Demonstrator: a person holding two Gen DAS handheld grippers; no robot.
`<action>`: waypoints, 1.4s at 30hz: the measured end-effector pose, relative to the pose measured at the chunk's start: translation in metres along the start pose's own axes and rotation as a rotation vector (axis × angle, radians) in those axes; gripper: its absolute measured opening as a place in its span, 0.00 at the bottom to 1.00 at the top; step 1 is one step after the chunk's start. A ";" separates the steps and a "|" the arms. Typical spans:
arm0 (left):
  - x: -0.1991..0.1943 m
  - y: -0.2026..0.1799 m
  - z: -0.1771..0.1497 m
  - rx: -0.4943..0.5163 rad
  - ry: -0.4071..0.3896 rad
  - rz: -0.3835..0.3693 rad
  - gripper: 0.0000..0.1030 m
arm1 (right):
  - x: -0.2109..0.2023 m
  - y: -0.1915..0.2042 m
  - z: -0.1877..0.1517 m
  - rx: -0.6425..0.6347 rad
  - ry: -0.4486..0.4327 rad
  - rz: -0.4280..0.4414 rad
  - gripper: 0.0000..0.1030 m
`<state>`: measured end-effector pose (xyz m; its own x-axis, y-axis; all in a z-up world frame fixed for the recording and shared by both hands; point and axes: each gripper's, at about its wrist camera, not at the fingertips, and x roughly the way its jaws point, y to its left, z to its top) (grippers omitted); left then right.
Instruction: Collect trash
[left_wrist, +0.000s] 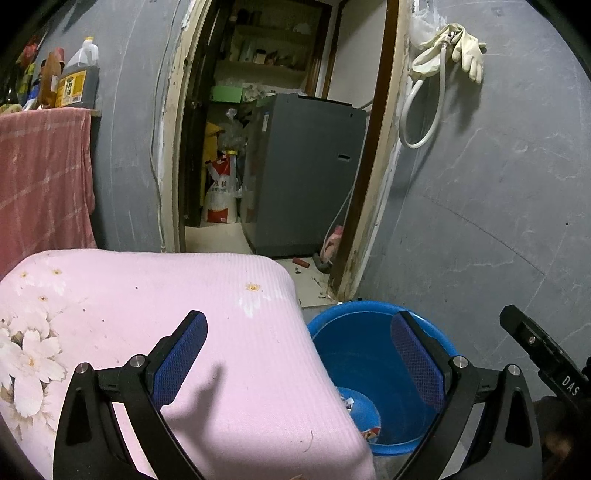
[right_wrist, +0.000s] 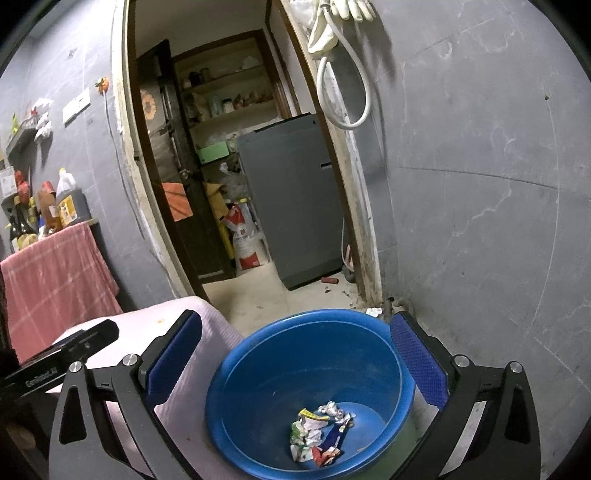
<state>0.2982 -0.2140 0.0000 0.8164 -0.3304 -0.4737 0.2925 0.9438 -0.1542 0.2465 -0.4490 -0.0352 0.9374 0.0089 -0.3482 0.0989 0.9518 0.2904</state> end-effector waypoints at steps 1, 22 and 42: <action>-0.001 0.000 0.000 0.001 -0.004 0.000 0.95 | 0.000 0.000 0.000 0.000 -0.001 0.001 1.00; -0.061 0.029 0.012 -0.032 -0.095 0.007 0.95 | -0.055 0.031 0.012 -0.082 -0.094 0.011 1.00; -0.175 0.043 -0.027 -0.022 -0.180 0.009 0.98 | -0.171 0.094 -0.016 -0.182 -0.170 0.005 1.00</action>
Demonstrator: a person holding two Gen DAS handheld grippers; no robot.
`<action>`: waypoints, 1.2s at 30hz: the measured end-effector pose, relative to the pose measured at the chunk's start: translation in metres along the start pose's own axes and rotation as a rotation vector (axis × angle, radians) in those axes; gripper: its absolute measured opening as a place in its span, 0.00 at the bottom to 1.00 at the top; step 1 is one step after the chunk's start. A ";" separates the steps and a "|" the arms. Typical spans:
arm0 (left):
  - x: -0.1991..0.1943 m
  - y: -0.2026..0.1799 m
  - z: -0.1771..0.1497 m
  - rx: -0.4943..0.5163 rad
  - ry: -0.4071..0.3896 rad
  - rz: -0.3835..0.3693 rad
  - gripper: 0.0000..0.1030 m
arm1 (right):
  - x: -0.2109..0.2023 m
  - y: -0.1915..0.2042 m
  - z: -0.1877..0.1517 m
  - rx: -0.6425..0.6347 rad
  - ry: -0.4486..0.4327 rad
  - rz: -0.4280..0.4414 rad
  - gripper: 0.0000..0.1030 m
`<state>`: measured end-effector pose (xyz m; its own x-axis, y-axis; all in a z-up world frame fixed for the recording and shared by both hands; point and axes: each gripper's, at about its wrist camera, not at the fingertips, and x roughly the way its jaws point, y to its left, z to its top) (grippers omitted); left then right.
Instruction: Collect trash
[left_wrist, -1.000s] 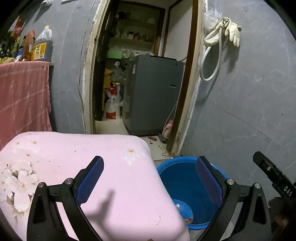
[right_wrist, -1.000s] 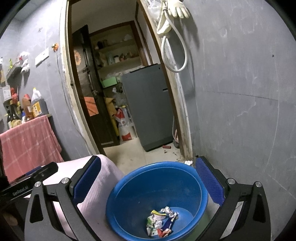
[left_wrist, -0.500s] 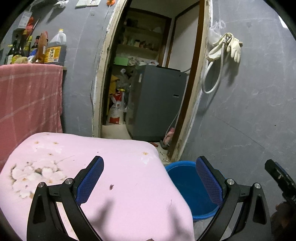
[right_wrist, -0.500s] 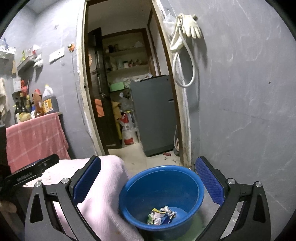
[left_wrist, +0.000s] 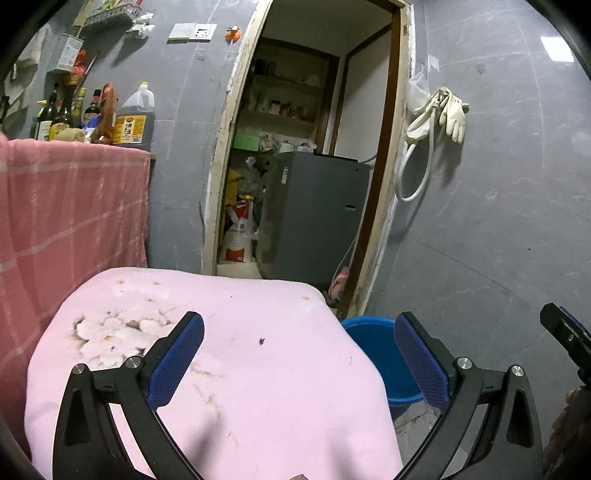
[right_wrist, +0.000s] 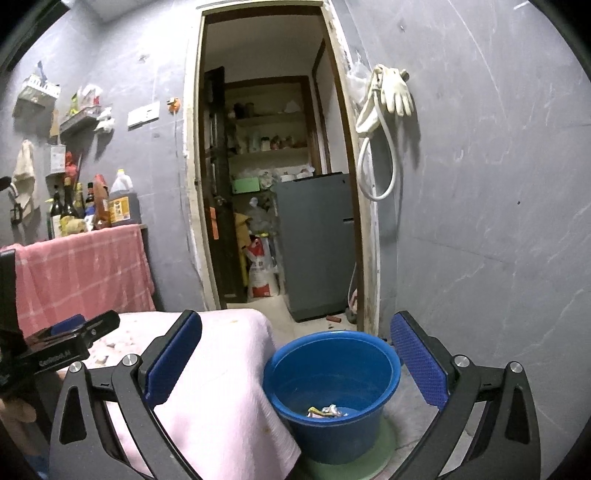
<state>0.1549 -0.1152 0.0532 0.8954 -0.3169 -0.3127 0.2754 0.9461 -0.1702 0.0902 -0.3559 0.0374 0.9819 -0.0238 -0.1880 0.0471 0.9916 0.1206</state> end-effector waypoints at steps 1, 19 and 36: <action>-0.004 0.001 -0.002 -0.002 0.001 -0.001 0.98 | -0.003 0.003 -0.001 -0.004 -0.001 0.001 1.00; -0.073 0.008 -0.058 0.060 -0.078 0.083 0.98 | -0.055 0.036 -0.050 -0.025 -0.057 -0.029 1.00; -0.075 0.010 -0.100 0.064 -0.072 0.104 0.98 | -0.057 0.039 -0.091 -0.056 -0.020 -0.117 1.00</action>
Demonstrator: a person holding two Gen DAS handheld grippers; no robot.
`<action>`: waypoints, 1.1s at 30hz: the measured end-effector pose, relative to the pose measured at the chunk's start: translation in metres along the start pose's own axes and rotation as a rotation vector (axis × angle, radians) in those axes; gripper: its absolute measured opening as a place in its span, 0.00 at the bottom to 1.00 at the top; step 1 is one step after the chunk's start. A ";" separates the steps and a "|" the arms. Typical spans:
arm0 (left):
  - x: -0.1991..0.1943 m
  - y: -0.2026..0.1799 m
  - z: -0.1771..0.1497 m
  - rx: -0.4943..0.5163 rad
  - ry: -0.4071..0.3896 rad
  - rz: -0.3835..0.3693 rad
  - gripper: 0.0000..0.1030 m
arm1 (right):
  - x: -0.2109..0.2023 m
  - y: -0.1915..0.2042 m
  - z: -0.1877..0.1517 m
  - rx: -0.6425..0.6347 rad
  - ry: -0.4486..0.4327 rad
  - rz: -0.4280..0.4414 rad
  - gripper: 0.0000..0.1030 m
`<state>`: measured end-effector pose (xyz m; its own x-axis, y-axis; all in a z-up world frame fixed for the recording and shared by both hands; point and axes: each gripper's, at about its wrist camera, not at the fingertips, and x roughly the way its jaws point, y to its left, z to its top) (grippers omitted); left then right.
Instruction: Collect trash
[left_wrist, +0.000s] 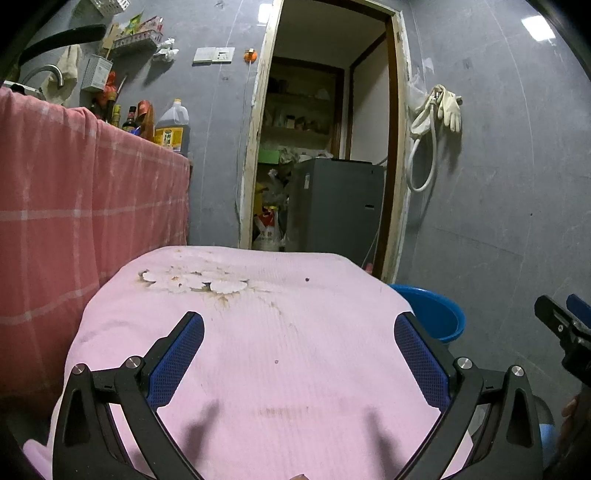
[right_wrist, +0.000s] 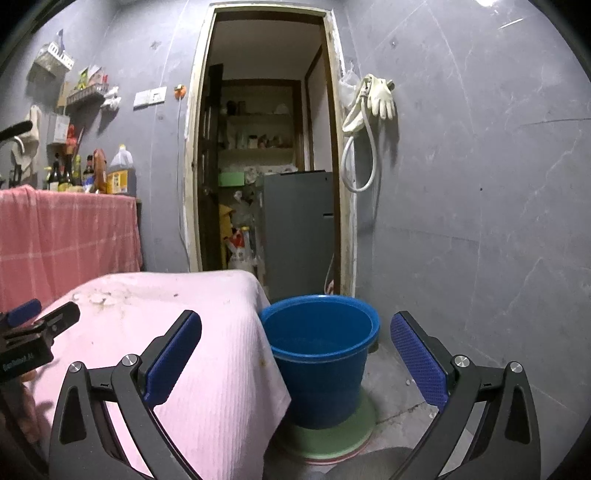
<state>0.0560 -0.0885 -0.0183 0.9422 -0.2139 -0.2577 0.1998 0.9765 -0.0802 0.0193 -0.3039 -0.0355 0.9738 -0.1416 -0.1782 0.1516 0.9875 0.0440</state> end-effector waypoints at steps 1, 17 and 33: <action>0.000 0.001 0.000 -0.001 0.000 -0.002 0.98 | 0.001 0.000 -0.002 -0.002 0.004 0.000 1.00; 0.003 -0.001 -0.006 0.020 0.024 -0.007 0.98 | -0.003 -0.006 -0.014 0.007 0.013 -0.018 1.00; 0.003 -0.001 -0.006 0.019 0.025 -0.007 0.98 | -0.004 -0.012 -0.014 0.026 0.011 -0.019 1.00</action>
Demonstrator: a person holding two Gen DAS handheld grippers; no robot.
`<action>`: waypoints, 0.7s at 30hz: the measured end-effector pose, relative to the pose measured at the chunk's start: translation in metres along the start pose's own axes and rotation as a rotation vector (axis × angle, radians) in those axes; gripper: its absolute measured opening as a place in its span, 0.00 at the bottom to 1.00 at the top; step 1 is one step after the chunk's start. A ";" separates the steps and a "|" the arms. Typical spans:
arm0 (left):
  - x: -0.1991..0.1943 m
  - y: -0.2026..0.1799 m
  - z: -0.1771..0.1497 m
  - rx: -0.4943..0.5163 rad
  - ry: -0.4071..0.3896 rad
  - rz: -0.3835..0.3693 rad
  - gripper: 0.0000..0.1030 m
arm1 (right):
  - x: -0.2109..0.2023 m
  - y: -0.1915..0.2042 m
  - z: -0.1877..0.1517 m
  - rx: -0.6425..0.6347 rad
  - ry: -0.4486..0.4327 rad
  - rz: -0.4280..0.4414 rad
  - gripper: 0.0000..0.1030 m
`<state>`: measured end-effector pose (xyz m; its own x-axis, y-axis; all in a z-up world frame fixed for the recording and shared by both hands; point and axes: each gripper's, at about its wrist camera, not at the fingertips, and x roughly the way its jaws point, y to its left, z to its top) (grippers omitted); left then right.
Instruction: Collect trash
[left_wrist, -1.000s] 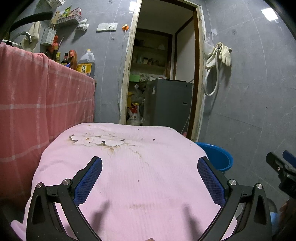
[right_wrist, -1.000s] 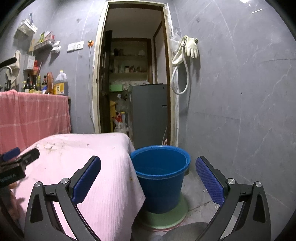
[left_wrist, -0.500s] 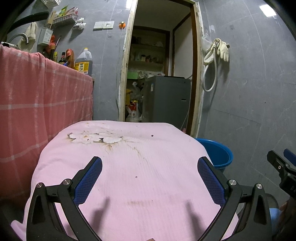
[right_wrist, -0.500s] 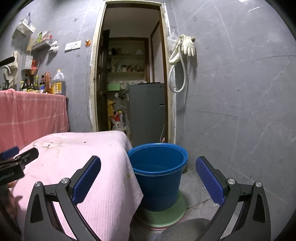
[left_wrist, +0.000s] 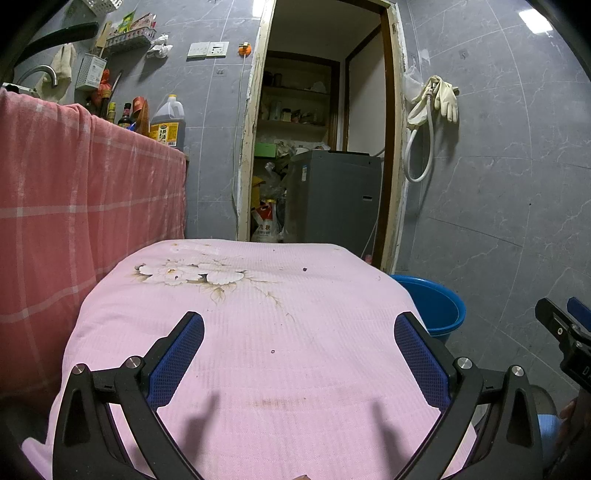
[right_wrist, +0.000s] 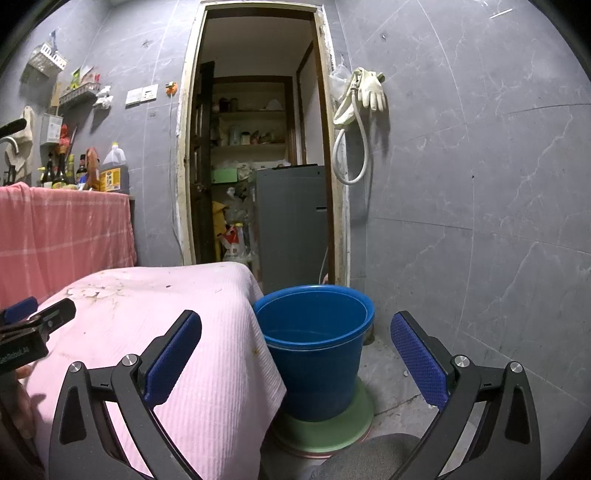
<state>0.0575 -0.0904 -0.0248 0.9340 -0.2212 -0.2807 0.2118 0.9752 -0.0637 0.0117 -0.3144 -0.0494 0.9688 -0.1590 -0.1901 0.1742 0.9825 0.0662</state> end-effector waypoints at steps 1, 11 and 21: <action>0.000 0.000 0.000 0.000 0.000 -0.001 0.98 | 0.000 0.000 0.000 0.000 0.000 0.000 1.00; 0.000 0.000 -0.001 -0.001 0.002 0.002 0.98 | 0.000 0.000 0.000 0.000 0.000 0.000 1.00; 0.001 0.000 -0.001 -0.003 0.004 0.003 0.98 | 0.000 0.000 0.000 0.000 0.000 0.000 1.00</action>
<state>0.0578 -0.0903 -0.0260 0.9335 -0.2185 -0.2843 0.2084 0.9758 -0.0655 0.0118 -0.3141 -0.0494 0.9688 -0.1586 -0.1904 0.1739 0.9825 0.0664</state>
